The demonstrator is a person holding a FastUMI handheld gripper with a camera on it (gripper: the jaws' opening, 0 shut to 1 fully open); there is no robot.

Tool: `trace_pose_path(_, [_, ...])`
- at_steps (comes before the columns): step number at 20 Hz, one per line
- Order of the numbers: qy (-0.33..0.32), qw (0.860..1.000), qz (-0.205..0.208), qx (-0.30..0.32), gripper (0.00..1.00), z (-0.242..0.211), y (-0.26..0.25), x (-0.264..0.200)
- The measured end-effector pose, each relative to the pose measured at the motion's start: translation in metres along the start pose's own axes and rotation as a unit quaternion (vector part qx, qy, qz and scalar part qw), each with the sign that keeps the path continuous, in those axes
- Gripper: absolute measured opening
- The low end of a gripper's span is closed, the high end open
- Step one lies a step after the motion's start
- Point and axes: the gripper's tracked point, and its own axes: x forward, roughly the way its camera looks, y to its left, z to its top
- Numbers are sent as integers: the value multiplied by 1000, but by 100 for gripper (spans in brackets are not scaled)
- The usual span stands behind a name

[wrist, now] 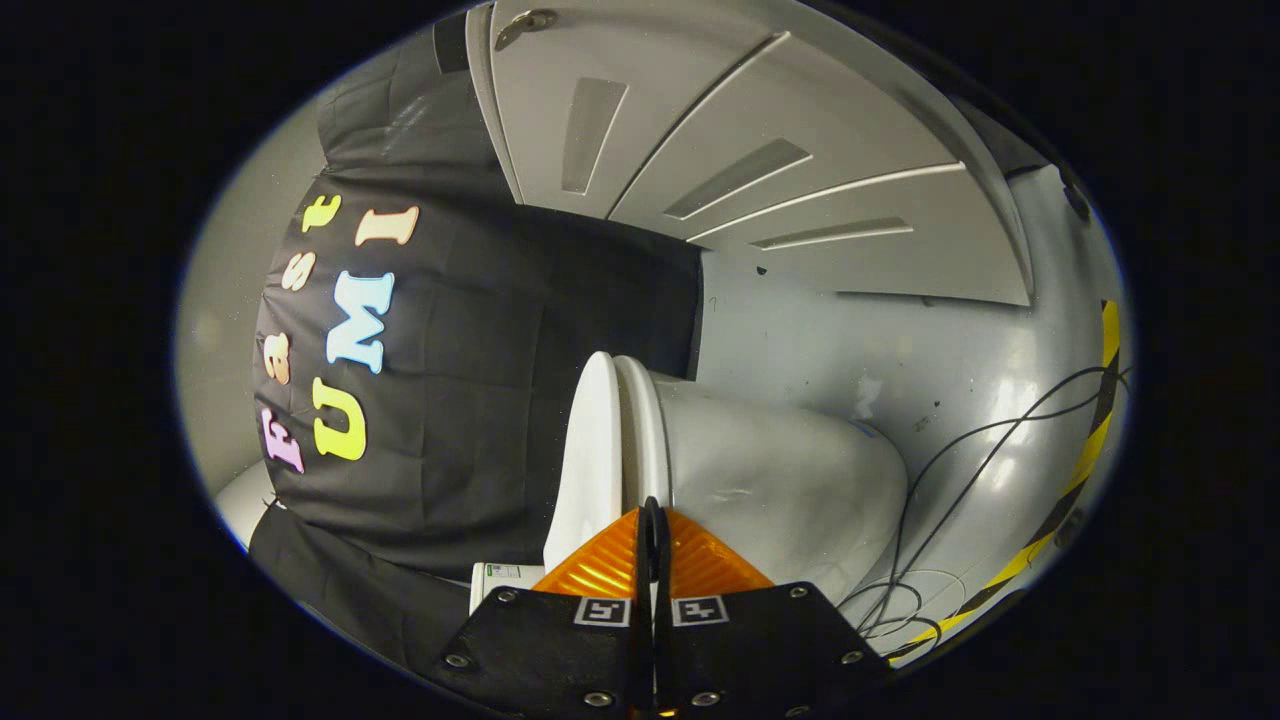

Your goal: Open the toilet lid.

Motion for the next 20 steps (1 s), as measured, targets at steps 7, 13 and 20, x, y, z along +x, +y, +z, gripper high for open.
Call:
trace_pose_path(7, [14, 999, -32, -29, 0, 3, 16, -6])
trace_pose_path(13, [16, 998, -35, -58, 0, 7, 44, -16])
trace_pose_path(20, [7, 996, -6, -87, 0, 11, 84, -28])
